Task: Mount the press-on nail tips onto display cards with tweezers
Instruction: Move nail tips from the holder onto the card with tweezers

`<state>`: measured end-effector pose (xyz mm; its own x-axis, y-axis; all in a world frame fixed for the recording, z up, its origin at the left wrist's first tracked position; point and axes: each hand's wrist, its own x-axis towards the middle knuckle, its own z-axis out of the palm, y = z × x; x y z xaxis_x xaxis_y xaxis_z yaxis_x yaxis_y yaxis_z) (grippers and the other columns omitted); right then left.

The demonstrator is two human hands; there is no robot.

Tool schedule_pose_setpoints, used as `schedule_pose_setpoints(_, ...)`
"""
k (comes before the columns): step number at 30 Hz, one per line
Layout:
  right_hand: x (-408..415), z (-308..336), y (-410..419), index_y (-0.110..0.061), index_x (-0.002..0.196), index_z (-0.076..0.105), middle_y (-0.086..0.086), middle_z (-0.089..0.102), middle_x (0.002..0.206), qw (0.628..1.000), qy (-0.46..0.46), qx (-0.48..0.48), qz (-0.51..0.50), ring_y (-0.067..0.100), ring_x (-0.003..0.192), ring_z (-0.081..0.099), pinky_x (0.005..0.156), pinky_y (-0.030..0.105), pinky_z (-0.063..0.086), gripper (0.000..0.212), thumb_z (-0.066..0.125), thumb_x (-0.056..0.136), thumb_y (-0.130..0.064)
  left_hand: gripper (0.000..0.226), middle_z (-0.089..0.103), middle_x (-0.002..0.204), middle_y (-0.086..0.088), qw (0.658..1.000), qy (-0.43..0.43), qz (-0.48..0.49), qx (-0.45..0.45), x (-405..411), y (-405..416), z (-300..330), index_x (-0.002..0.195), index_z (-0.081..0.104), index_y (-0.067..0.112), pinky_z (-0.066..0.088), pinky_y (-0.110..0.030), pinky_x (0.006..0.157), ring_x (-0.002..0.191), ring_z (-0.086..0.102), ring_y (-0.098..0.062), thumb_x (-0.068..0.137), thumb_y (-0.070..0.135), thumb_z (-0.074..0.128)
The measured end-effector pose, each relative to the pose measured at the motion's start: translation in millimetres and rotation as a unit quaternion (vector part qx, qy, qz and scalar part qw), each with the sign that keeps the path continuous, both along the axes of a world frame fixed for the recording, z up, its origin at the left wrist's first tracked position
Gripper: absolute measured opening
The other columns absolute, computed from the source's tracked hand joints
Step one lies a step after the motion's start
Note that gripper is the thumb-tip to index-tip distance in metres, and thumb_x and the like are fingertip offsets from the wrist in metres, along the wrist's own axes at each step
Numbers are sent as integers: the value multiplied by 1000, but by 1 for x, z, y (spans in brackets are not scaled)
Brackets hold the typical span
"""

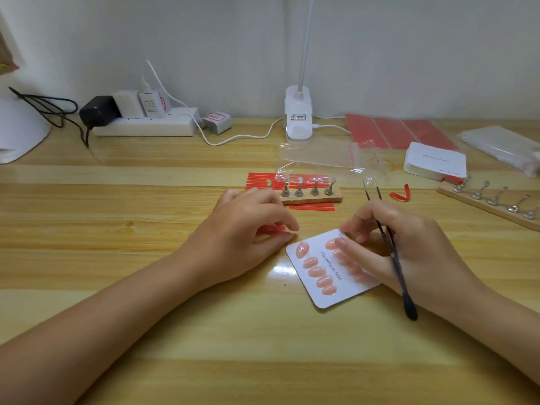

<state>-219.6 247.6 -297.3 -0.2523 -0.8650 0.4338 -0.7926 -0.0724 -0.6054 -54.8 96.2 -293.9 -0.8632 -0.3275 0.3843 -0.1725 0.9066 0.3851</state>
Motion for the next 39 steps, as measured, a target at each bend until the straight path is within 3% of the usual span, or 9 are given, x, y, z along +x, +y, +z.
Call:
schedule_pose_setpoints(4, 0, 0, 0, -23, 79, 58, -4, 55, 66, 1000, 22, 3, -19, 14, 65, 53, 54, 20, 41, 21, 67, 69, -39, 20, 58, 85, 10, 999, 28, -6, 14, 5, 5, 3, 83, 70, 23, 37, -35, 80, 80, 49, 4, 77, 26, 52)
schedule_pose_setpoints(9, -1, 1, -1, -34, 82, 51, -29, 54, 80, 999, 26, 18, -20, 12, 65, 52, 60, 34, 50, 18, 64, 71, -42, 28, 58, 84, 11, 1000, 1, -24, -4, 7, 8, 1, 87, 71, 29, 30, -27, 78, 83, 48, 5, 75, 50, 56)
schedule_pose_setpoints(15, -4, -1, -2, -29, 83, 55, -16, 58, 74, 1000, -12, 17, -18, 2, 75, 57, 61, 9, 43, 14, 65, 74, -30, 26, 59, 85, 11, 999, 4, -30, 37, 6, 2, -1, 91, 73, 26, 38, -36, 77, 81, 50, 6, 75, 45, 65)
schedule_pose_setpoints(19, -4, -2, -2, -21, 81, 60, -8, 61, 73, 1000, -22, 17, -8, 6, 72, 60, 62, 14, 45, 13, 70, 76, -15, 23, 59, 84, 14, 998, -4, -32, 62, 4, 0, 0, 91, 74, 28, 32, -29, 73, 78, 49, 8, 75, 41, 64)
schedule_pose_setpoints(23, -4, -3, -2, -16, 81, 62, -11, 63, 74, 1000, -16, 12, 12, -3, 69, 60, 63, 6, 42, 16, 71, 76, -4, 24, 60, 86, 14, 995, -29, -50, 77, 2, -4, 3, 94, 73, 28, 33, -30, 74, 80, 51, 9, 76, 39, 62)
schedule_pose_setpoints(25, -5, -2, -1, -18, 82, 62, -7, 66, 77, 1000, -14, 14, 19, 3, 75, 63, 64, 17, 48, 17, 70, 77, -4, 24, 62, 87, 16, 993, -40, -64, 91, 1, -6, 7, 95, 73, 28, 39, -34, 77, 82, 54, 7, 78, 39, 61)
schedule_pose_setpoints(30, -3, 1, 0, -18, 83, 63, -8, 64, 77, 1000, 15, 0, 14, 11, 76, 61, 71, 39, 52, 7, 67, 80, -23, 21, 65, 82, 14, 990, -81, -104, 57, -6, -17, 18, 100, 71, 23, 37, -24, 80, 73, 56, 3, 79, 28, 70)
schedule_pose_setpoints(34, 3, 6, 3, -16, 82, 64, -6, 57, 65, 985, 170, -1, 7, 13, 64, 52, 71, 35, 41, 43, 60, 70, -57, 24, 65, 83, 12, 983, -112, -143, 10, -15, -18, 29, 102, 70, 22, 31, -5, 76, 75, 58, -7, 78, 24, 70)
schedule_pose_setpoints(39, 8, 5, 4, -18, 96, 61, -7, 62, 78, 971, 221, 86, 37, 15, 74, 57, 82, 31, 34, 72, 53, 59, -79, 28, 57, 84, 18, 973, -167, -157, -22, -23, -18, 32, 107, 67, 31, 23, -9, 82, 82, 52, -1, 80, 24, 70)
